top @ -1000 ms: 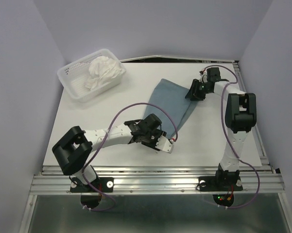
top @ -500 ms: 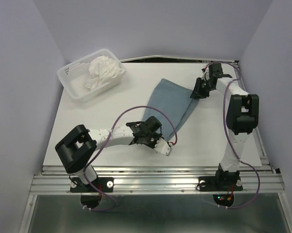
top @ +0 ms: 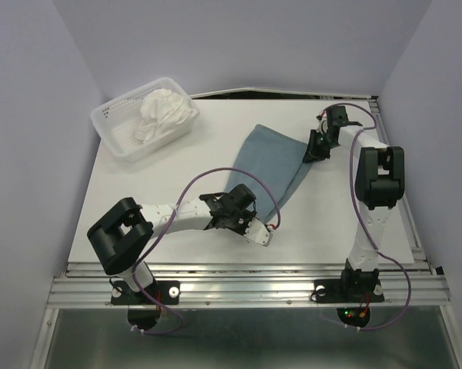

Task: Fold and stack the skirts
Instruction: Fold the skirt

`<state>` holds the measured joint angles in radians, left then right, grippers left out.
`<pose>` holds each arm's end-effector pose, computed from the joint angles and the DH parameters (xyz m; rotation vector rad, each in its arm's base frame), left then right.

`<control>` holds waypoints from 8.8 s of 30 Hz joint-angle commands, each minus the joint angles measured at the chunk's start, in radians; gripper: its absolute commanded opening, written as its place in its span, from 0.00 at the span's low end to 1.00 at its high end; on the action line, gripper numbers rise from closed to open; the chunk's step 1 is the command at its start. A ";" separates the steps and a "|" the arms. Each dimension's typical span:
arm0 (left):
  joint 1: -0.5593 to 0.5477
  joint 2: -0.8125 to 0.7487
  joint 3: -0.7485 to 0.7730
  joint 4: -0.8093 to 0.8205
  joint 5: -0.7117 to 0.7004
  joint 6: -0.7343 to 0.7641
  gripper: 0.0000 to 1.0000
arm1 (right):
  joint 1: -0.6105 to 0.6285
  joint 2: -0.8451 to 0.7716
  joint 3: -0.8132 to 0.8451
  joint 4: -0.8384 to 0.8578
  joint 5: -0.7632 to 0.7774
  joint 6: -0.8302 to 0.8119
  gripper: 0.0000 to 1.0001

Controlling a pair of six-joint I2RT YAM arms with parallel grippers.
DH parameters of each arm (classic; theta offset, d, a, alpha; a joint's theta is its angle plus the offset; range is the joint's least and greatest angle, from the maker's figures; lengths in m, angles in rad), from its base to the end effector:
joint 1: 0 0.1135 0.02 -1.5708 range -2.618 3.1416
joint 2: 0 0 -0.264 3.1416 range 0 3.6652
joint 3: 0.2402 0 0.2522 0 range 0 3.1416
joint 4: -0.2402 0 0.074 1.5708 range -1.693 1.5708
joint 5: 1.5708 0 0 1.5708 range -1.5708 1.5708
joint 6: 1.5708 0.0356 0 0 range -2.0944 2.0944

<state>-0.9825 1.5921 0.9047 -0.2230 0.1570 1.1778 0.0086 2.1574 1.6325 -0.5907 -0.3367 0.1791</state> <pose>0.1729 -0.2693 0.1822 2.2081 1.1042 -0.1107 0.4554 0.0157 0.1659 0.1229 2.6752 0.5109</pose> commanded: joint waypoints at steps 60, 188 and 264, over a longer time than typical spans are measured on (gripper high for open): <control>0.050 0.004 -0.090 0.123 0.067 0.111 0.68 | 0.294 -0.038 -0.091 0.115 -0.565 -0.004 0.45; 0.206 0.456 1.007 -0.378 0.176 -0.185 0.54 | 0.310 0.151 0.101 -0.204 -0.579 -0.334 0.37; 0.449 0.181 0.138 0.043 0.639 -1.147 0.28 | 0.364 0.050 0.334 -0.478 -0.409 -0.728 0.22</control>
<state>-0.5304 1.7905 1.0534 -0.1841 0.7612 0.0193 0.3626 2.2230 1.9633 -1.0672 -0.7307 -0.5449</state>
